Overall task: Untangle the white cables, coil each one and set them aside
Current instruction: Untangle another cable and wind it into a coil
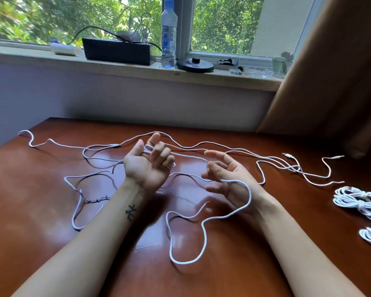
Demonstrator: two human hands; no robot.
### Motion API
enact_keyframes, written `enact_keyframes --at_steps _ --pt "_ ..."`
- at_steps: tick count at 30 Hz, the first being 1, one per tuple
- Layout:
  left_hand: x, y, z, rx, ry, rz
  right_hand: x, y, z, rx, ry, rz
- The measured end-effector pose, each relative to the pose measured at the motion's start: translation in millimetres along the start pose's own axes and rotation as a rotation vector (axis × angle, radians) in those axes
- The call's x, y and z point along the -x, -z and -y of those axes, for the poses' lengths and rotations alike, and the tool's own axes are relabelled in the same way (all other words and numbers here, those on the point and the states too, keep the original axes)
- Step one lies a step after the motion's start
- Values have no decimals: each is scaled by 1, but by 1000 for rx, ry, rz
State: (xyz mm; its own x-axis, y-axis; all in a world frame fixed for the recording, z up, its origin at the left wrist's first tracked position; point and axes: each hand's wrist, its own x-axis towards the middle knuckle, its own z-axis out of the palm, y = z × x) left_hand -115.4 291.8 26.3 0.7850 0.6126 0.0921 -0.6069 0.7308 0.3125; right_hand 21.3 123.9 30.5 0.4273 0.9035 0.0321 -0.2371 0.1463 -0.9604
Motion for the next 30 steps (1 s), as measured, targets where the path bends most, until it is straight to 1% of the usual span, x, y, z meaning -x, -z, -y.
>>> enact_keyframes --at_steps 3,7,11,14,17,21,24,27,30 --pt "-3 -1 -3 -39 -10 -13 0 0 2 -64 -72 -37" --pt "-8 -2 -3 -105 -27 -55 1 2 6 -301 -147 -7" --pt "-6 -11 2 -166 -86 -148 0 1 5 -336 -133 31" --pt "0 -22 7 -249 -107 -170 -3 1 3 -296 -111 44" --pt "5 -29 11 -272 -102 -181 -3 2 -1 -172 -174 85" --pt "-7 -14 8 -285 -104 -232 -2 3 -7 -47 -245 152" --pt "-12 -8 12 -453 -131 -204 0 3 -7 43 -266 223" --pt "-13 -5 19 -659 -256 -125 7 1 -6 186 -250 294" --pt "-9 -2 24 -996 -375 -2 9 1 -4 249 -191 350"
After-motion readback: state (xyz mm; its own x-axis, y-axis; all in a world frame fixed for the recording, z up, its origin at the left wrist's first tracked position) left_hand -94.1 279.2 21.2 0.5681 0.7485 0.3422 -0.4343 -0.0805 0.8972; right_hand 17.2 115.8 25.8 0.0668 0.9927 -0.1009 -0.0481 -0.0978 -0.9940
